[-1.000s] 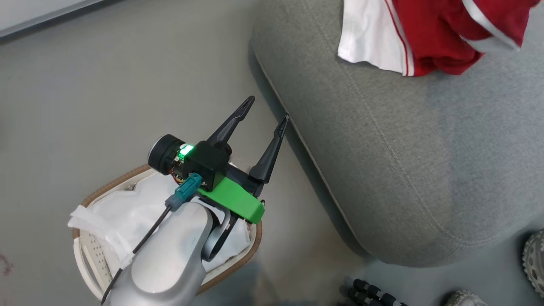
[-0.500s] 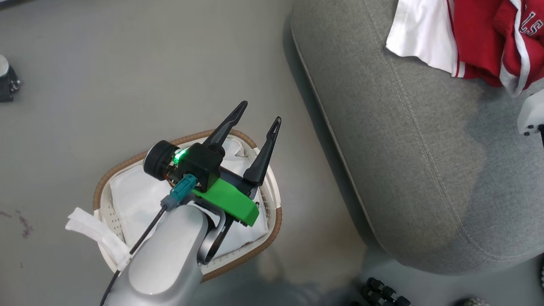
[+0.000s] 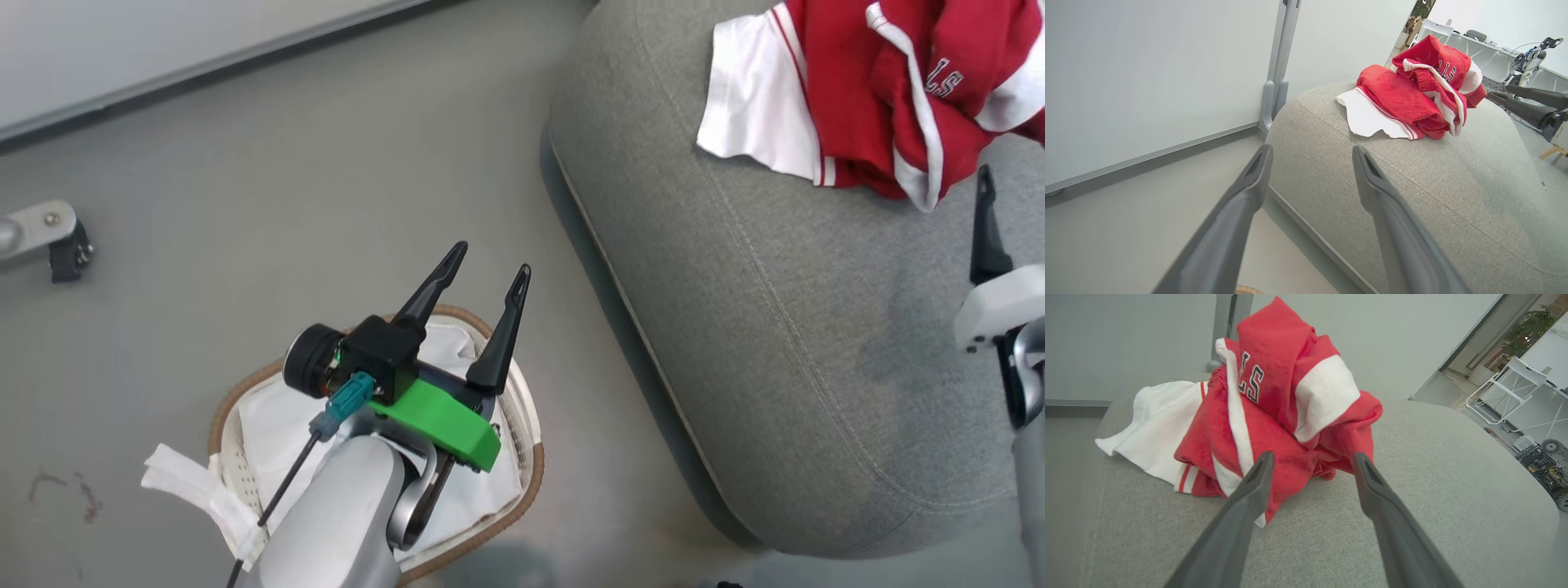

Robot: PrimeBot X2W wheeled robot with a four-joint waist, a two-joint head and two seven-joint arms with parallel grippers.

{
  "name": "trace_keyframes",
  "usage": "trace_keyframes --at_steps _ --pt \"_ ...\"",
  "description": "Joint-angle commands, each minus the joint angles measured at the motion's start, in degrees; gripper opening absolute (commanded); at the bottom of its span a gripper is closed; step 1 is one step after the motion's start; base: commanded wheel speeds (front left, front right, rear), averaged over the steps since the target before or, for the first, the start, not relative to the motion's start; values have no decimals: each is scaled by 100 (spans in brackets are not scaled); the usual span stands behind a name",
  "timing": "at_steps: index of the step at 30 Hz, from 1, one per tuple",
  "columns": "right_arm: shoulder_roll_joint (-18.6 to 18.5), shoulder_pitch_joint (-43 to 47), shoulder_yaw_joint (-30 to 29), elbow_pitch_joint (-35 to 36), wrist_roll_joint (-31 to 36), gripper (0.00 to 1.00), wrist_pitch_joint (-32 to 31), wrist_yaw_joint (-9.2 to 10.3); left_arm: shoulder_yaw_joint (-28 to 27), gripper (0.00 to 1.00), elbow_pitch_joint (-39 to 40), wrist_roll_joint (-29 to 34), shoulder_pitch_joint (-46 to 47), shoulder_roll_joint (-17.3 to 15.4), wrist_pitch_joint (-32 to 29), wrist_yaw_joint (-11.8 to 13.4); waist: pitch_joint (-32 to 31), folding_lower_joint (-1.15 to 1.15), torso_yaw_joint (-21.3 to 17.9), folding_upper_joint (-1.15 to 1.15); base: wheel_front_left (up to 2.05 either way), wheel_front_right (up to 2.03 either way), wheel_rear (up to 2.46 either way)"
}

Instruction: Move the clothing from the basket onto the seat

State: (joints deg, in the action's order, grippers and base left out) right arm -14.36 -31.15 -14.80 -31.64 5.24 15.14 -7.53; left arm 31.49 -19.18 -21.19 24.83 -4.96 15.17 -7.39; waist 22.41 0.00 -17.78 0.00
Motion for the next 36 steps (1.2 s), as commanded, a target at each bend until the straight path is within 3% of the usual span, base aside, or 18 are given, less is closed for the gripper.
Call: trace_keyframes --at_steps 1,13,21,26,36 --pt "60 196 55 133 -98 100 0 8 -50 100 13 18 -131 12 -5 -14 -342 0 40 0 0 0 0" --pt "603 768 783 1147 -786 100 0 8 -561 100 77 220 -662 131 -5 -14 -854 0 556 0 0 0 0" --pt "977 899 1237 1365 -994 100 0 8 -1451 100 84 526 -1034 186 -5 -2 -1090 0 1138 0 0 0 0" --pt "1096 1044 1281 1276 -969 100 0 8 -1972 100 58 750 -1235 202 -5 176 -1224 0 1431 0 0 0 0" --pt "1129 1499 1296 1104 -1041 100 0 8 -2459 100 26 939 -1642 203 -5 517 -1538 0 1751 0 0 0 0"
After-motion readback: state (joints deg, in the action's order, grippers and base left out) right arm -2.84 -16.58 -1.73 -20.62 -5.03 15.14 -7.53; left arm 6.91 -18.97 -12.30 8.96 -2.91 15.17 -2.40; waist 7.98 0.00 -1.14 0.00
